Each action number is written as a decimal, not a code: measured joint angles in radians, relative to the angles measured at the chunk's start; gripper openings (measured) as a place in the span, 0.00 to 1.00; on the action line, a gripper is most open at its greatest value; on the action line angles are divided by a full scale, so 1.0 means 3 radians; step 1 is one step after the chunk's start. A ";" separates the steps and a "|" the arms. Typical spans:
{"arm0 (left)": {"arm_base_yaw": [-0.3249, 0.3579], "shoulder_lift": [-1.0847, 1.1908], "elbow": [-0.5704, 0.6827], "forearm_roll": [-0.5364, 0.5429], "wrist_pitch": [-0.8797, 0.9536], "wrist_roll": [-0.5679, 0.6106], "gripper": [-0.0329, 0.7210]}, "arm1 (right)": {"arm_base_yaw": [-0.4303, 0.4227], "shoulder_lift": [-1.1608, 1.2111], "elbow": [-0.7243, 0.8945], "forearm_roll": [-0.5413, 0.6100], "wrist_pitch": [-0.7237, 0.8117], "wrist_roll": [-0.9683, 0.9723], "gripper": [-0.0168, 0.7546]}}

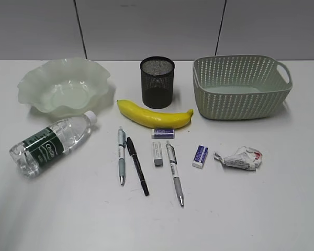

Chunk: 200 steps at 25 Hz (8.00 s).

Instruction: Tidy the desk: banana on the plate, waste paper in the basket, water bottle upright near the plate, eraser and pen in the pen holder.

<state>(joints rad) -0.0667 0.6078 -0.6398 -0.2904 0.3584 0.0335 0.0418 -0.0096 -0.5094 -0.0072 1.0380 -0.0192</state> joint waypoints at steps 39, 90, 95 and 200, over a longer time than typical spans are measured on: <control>-0.1569 0.4289 -0.3045 0.0884 0.1252 0.1194 0.53 | 0.0000 -0.0001 0.0000 0.0000 0.0000 0.0000 0.43; -0.1122 0.5569 -0.3588 -0.0601 0.1301 -0.2667 0.68 | 0.0000 -0.0001 0.0000 0.0000 0.0000 0.0000 0.43; -0.1122 0.5659 -0.3606 -0.0617 0.1229 -0.2671 0.68 | 0.0000 -0.0001 0.0000 0.0000 0.0000 0.0000 0.43; -0.0129 0.2688 -0.3129 0.1320 0.2842 -0.0869 0.67 | 0.0000 -0.0001 0.0000 0.0000 0.0000 0.0000 0.43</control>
<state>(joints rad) -0.1052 1.4142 -1.5784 0.1057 1.2110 -0.2271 0.0418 -0.0099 -0.5094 -0.0072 1.0380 -0.0192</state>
